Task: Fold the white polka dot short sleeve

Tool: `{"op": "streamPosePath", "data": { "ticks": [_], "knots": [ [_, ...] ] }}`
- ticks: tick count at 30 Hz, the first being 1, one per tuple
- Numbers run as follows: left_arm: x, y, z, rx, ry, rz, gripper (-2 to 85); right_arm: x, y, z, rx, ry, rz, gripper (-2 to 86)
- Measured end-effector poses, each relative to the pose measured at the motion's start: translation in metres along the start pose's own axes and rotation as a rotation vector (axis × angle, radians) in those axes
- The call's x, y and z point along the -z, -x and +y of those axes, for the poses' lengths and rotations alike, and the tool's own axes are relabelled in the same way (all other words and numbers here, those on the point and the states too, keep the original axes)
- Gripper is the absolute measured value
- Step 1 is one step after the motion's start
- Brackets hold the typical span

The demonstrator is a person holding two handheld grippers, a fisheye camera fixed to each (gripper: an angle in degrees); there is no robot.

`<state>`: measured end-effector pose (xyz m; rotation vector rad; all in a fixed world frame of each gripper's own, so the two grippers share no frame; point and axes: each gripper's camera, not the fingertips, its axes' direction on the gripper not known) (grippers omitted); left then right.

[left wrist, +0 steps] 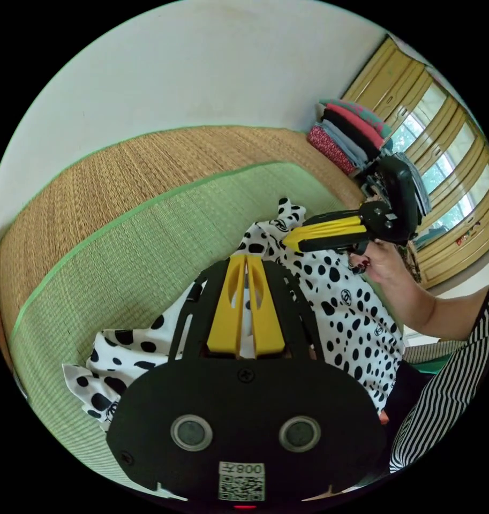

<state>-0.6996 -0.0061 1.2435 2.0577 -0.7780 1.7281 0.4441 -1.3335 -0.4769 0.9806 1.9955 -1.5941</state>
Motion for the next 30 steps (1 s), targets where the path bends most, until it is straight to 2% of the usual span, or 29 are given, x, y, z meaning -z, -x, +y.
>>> {"op": "streamPosePath", "data": {
  "ticks": [2,5,9,13,21,24,28,30],
  "knots": [
    [-0.014,0.004,-0.003,0.0,0.088,-0.032,0.2,-0.004,-0.004,-0.002,-0.012,0.001,-0.023,0.0],
    [-0.014,0.011,0.0,0.03,0.097,0.037,0.1,-0.004,-0.01,-0.003,-0.032,-0.027,-0.045,0.0],
    [-0.007,0.006,-0.001,0.029,0.034,0.063,0.1,-0.003,-0.017,-0.008,-0.05,-0.058,-0.032,0.1],
    [-0.019,0.007,-0.003,0.027,0.069,0.017,0.1,-0.027,-0.026,-0.017,-0.064,0.021,-0.012,0.1],
    [0.012,0.013,0.027,0.057,0.031,-0.052,0.1,-0.018,-0.027,-0.009,-0.064,-0.054,-0.067,0.1],
    [0.008,0.018,0.04,0.079,0.069,-0.055,0.1,-0.036,-0.031,-0.011,-0.079,0.006,-0.056,0.1],
    [0.044,0.013,0.071,0.116,-0.07,-0.108,0.2,-0.021,-0.032,-0.006,-0.093,-0.066,-0.068,0.0],
    [0.05,0.016,0.083,0.135,-0.067,-0.125,0.2,-0.011,-0.024,-0.001,-0.075,-0.109,-0.1,0.0]
  ]
}}
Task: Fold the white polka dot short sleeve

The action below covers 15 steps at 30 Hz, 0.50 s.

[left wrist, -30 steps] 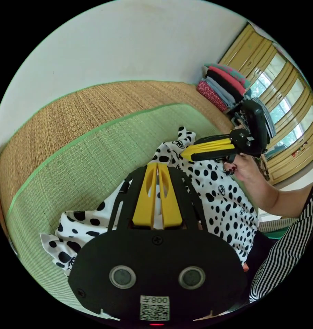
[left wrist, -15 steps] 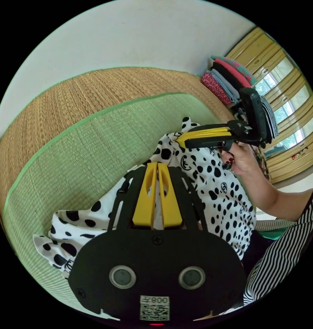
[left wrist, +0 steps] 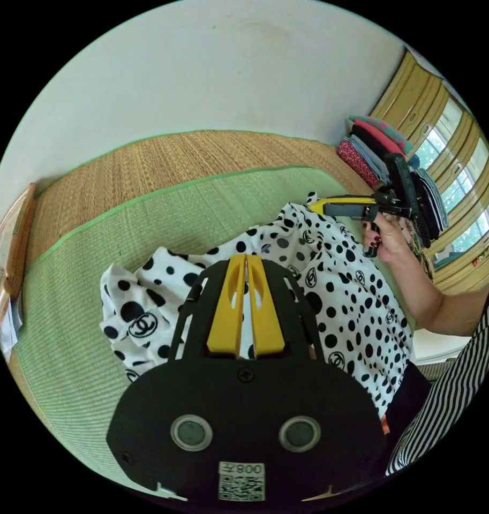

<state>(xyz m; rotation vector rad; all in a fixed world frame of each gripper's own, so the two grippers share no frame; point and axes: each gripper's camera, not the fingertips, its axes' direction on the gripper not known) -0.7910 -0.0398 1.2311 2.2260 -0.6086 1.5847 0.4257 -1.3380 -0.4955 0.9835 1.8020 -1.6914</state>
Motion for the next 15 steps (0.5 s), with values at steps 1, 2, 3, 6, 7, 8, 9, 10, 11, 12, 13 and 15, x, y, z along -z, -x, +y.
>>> {"op": "streamPosePath", "data": {
  "ticks": [1,2,3,6,7,8,9,10,11,12,13,15],
  "knots": [
    [0.0,0.004,0.005,0.011,0.002,0.02,0.2,0.0,0.004,0.0,0.012,-0.007,-0.018,0.0],
    [-0.001,0.006,0.007,0.018,0.01,0.038,0.2,-0.003,0.012,-0.002,0.046,0.0,-0.046,0.0],
    [-0.005,0.009,0.008,0.025,0.024,0.078,0.2,-0.011,0.021,-0.006,0.071,0.025,-0.044,0.0],
    [-0.013,0.003,0.002,-0.006,0.038,0.084,0.2,-0.033,0.039,-0.017,0.13,0.073,0.009,0.0],
    [-0.018,-0.001,-0.002,-0.026,0.054,0.055,0.2,-0.038,0.04,-0.019,0.133,0.085,0.02,0.0],
    [-0.02,-0.002,-0.003,-0.036,0.065,0.04,0.2,-0.049,0.04,-0.022,0.129,0.116,0.028,0.0],
    [-0.026,-0.002,-0.004,-0.042,0.097,0.007,0.2,-0.06,0.038,-0.024,0.13,0.162,0.011,0.0],
    [-0.027,0.0,-0.001,-0.036,0.105,0.021,0.2,-0.065,0.037,-0.024,0.125,0.183,0.002,0.0],
    [-0.026,0.002,0.001,-0.031,0.101,0.037,0.2,-0.069,0.036,-0.021,0.126,0.193,-0.009,0.0],
    [-0.024,0.006,0.005,-0.031,0.116,0.066,0.1,-0.068,0.037,-0.017,0.144,0.191,-0.01,0.0],
    [-0.019,0.009,0.012,-0.025,0.106,0.074,0.1,-0.068,0.037,-0.015,0.147,0.195,-0.011,0.0],
    [-0.008,0.012,0.022,-0.018,0.067,0.071,0.1,-0.067,0.034,-0.01,0.138,0.184,-0.022,0.0]
  ]
}}
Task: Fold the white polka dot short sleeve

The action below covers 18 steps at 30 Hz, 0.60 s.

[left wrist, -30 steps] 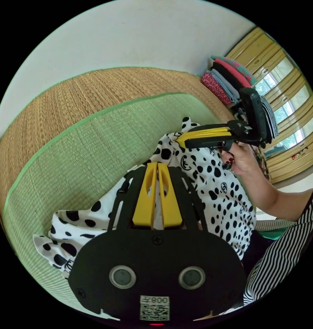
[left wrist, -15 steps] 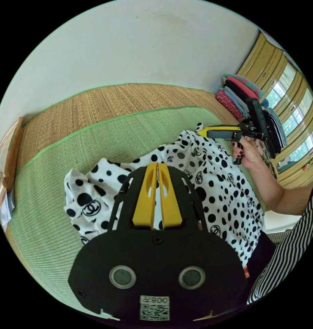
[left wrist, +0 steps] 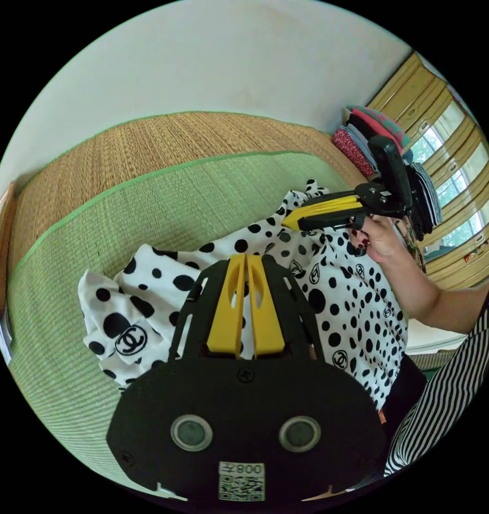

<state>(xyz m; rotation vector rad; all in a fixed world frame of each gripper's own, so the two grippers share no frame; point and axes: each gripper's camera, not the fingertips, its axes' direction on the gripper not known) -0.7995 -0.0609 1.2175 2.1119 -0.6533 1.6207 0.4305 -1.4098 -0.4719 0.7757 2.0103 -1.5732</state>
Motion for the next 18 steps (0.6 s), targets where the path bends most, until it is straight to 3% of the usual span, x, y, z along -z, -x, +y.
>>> {"op": "streamPosePath", "data": {
  "ticks": [4,13,18],
  "knots": [
    [0.013,0.012,0.016,0.04,-0.005,-0.105,0.2,0.002,0.004,0.006,0.003,-0.03,0.024,0.0],
    [0.05,0.023,0.062,0.074,-0.114,-0.071,0.2,-0.006,0.012,0.012,-0.02,-0.016,0.069,0.0],
    [0.083,0.031,0.108,0.137,-0.155,-0.133,0.2,0.03,0.025,0.047,-0.048,-0.139,0.081,0.0]
  ]
}}
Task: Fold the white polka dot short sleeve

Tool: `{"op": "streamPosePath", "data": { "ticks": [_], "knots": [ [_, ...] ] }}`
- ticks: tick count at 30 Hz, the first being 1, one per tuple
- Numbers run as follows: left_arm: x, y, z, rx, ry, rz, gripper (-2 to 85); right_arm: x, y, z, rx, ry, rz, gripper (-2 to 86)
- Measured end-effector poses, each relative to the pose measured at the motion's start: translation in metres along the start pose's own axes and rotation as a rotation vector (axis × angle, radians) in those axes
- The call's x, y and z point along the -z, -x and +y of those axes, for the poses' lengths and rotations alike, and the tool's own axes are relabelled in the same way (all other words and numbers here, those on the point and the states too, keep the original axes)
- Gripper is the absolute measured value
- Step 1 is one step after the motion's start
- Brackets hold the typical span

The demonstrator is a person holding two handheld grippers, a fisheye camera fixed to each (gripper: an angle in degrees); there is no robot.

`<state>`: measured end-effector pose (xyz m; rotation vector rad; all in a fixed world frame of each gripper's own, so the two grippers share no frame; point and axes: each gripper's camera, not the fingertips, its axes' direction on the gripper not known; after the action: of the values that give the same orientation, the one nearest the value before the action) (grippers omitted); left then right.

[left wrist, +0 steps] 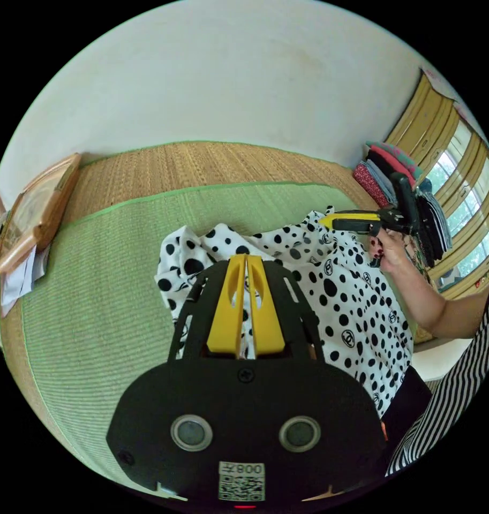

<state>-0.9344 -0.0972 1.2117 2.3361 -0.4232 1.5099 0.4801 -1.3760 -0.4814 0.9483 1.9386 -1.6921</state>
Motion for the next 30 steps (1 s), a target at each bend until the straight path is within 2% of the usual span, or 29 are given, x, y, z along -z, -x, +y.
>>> {"op": "streamPosePath", "data": {
  "ticks": [5,9,13,16,20,22,25,30],
  "knots": [
    [0.008,0.03,0.014,0.095,0.029,-0.039,0.2,-0.004,0.011,-0.004,-0.002,0.017,-0.133,0.0],
    [-0.005,0.053,0.027,0.146,0.13,-0.067,0.3,-0.036,0.044,-0.026,0.056,0.073,-0.163,0.1],
    [0.012,0.069,0.049,0.182,0.071,0.012,1.0,-0.075,0.06,-0.035,0.069,0.188,-0.146,0.0],
    [0.044,0.076,0.073,0.165,-0.002,0.092,2.6,-0.058,0.057,-0.028,0.034,0.142,-0.169,0.1],
    [0.069,0.074,0.111,0.128,0.022,0.139,6.5,-0.004,0.051,0.006,0.021,0.048,-0.147,0.2],
    [0.066,0.066,0.135,0.091,0.143,0.073,8.0,0.023,0.041,0.032,-0.017,0.013,-0.145,0.3],
    [0.064,0.065,0.155,0.08,0.21,0.006,8.2,0.061,0.022,0.082,-0.107,-0.003,-0.111,0.7],
    [0.081,0.07,0.173,0.106,0.141,0.056,7.6,0.111,-0.014,0.174,-0.323,0.015,-0.04,3.4]
  ]
}}
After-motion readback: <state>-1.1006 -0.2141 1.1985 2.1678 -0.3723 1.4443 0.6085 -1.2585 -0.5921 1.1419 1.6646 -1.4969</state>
